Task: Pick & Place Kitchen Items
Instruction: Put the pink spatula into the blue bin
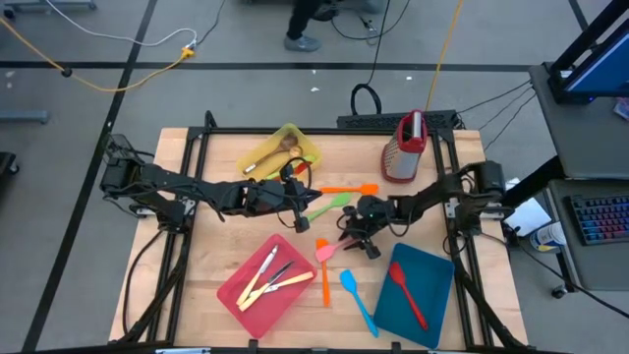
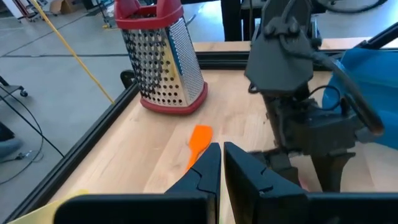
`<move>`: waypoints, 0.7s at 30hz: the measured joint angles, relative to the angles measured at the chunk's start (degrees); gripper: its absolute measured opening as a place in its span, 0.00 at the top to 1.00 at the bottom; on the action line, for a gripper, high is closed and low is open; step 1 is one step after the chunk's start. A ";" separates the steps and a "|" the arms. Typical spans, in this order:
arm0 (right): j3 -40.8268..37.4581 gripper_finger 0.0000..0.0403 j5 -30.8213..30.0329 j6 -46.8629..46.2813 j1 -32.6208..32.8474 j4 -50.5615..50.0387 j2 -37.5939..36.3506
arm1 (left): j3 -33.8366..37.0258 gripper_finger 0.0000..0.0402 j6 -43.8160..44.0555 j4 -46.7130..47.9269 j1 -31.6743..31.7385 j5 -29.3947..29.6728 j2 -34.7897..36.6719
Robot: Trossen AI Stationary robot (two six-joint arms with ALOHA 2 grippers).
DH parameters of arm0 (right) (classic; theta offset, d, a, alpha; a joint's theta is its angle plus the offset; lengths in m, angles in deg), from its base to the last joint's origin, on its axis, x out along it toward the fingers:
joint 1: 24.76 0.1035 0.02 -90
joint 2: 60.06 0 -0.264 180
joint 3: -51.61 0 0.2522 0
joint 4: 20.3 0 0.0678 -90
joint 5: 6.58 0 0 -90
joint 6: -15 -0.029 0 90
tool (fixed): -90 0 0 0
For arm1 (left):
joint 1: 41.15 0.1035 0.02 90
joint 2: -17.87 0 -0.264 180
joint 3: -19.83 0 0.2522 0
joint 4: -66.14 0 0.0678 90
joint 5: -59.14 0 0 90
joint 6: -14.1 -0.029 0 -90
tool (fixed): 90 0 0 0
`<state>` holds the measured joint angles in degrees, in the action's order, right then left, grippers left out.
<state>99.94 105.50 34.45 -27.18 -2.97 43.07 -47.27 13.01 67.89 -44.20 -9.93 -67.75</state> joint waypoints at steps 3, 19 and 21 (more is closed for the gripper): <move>0.00 0.66 0.25 2.03 -0.02 2.38 1.69 | 0.00 0.94 0.69 0.29 -0.10 0.00 0.00; -0.20 0.92 -2.01 -5.11 0.97 3.97 -1.15 | 0.00 0.94 1.41 0.30 -0.13 0.00 0.00; -0.20 0.93 -2.54 -5.20 1.67 2.34 -3.54 | 0.00 0.94 1.41 0.30 -0.13 0.00 0.00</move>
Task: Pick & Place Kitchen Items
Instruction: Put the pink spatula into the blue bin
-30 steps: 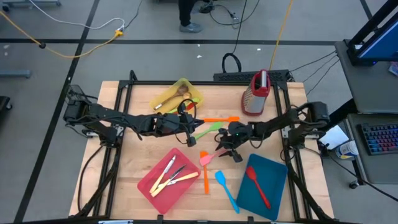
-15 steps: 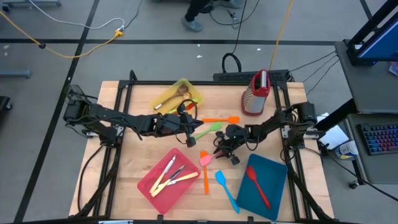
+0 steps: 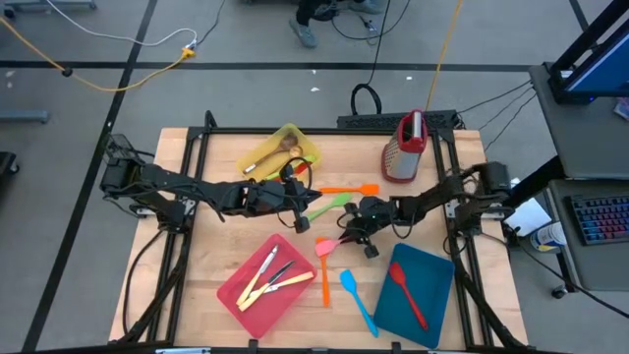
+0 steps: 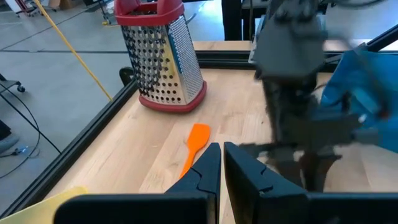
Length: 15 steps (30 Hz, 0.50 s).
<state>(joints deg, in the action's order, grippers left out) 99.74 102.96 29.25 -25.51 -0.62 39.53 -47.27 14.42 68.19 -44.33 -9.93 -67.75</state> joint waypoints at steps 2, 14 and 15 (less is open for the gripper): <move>-0.02 0.94 0.30 -0.94 0.76 -2.23 -3.29 | 0.00 0.94 0.00 0.00 0.00 0.00 0.00; 0.07 0.92 -0.07 -6.71 10.83 -15.24 -23.94 | 0.00 0.94 -1.67 -0.02 0.00 0.00 0.00; 0.07 0.93 -0.09 -6.76 12.07 -15.61 -25.22 | 0.00 0.94 -1.70 -0.04 0.00 0.00 0.00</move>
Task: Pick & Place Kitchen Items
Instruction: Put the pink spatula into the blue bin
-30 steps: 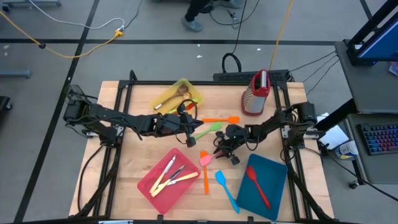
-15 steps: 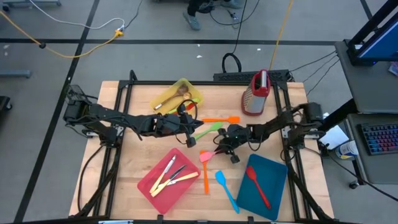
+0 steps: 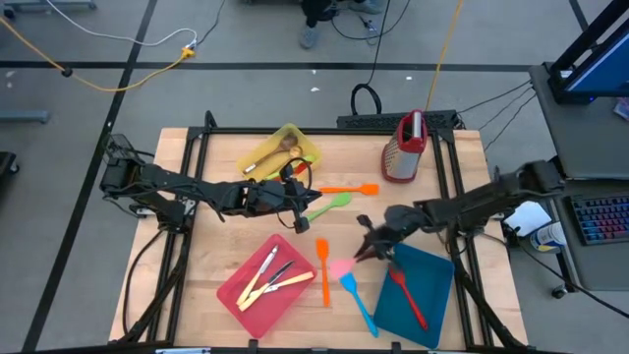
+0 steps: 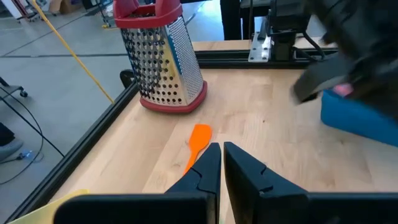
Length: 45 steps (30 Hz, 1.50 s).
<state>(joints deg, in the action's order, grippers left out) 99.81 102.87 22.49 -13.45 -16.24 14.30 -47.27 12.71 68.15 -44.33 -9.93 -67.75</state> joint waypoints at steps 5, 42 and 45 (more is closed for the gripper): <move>0.00 0.93 -4.72 -6.38 5.63 -1.61 -6.41 | 0.00 0.94 0.07 0.02 -0.01 0.00 0.00; 0.07 0.93 -13.43 -95.96 29.83 -41.65 -22.14 | 0.00 0.94 0.07 0.02 -0.33 0.00 0.00; 0.07 0.92 -11.72 -98.67 30.16 -41.85 -22.11 | 0.00 0.94 -0.26 0.00 -0.33 0.00 0.00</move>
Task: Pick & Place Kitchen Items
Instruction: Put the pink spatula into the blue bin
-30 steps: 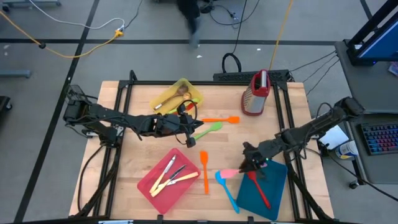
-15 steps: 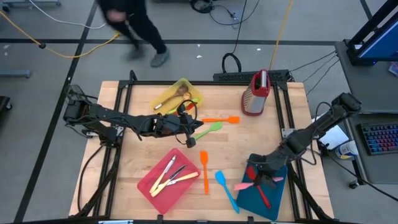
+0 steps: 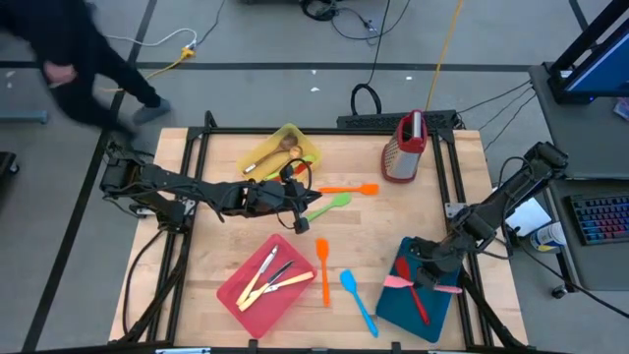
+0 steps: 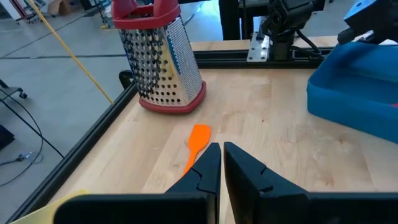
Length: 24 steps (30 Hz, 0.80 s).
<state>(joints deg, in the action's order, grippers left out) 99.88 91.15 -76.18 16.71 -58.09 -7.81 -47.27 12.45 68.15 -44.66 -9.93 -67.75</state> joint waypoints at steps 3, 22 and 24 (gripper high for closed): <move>0.00 0.93 -0.66 4.51 0.02 -0.18 -0.33 | 0.00 0.94 -0.13 0.00 0.12 0.00 -0.01; -0.94 0.92 -5.55 69.26 -1.11 3.03 3.90 | 0.00 0.94 0.33 0.25 0.22 0.00 0.00; -1.52 0.92 -2.08 69.90 -1.14 2.78 6.09 | 0.00 0.94 0.47 0.59 0.22 0.00 0.00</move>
<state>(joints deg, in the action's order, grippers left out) 98.36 89.07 -6.28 15.57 -55.32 -1.72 -47.27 12.92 68.73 -44.44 -9.93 -67.75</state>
